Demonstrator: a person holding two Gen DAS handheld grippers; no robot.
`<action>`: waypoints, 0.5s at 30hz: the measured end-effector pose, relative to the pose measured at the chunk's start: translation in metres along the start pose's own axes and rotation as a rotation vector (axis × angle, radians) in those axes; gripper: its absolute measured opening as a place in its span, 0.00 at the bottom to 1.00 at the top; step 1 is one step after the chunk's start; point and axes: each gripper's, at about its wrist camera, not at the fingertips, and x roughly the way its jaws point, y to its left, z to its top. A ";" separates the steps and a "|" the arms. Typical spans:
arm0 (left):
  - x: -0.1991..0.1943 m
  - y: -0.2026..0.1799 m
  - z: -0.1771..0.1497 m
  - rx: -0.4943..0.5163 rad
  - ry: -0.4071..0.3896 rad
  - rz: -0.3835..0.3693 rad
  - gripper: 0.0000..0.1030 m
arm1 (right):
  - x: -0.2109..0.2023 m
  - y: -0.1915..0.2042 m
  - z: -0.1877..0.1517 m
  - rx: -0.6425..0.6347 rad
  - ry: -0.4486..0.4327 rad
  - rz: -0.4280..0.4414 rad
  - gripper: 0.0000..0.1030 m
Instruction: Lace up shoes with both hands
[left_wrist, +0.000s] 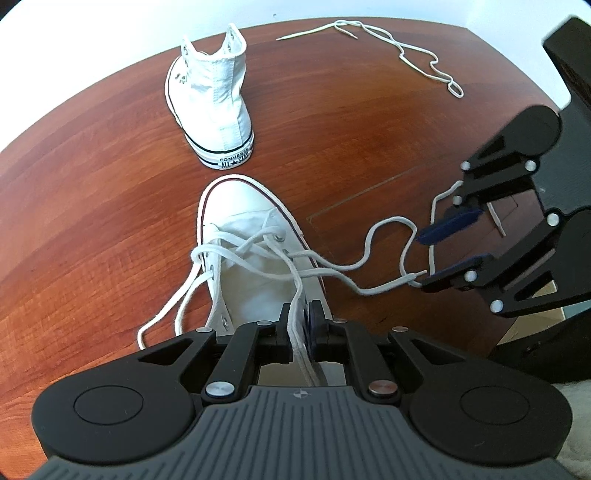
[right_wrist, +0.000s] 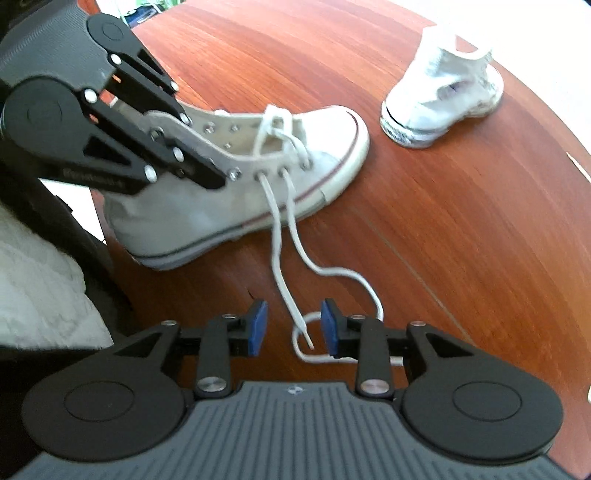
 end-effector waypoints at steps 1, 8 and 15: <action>0.000 -0.001 0.000 0.003 0.000 0.001 0.09 | 0.001 0.001 0.003 -0.006 -0.004 0.003 0.31; -0.001 -0.001 -0.001 0.008 0.001 0.002 0.10 | 0.011 0.010 0.031 -0.070 -0.055 0.023 0.13; 0.000 -0.001 -0.001 0.004 0.003 0.001 0.10 | 0.023 0.015 0.051 -0.138 -0.057 0.032 0.09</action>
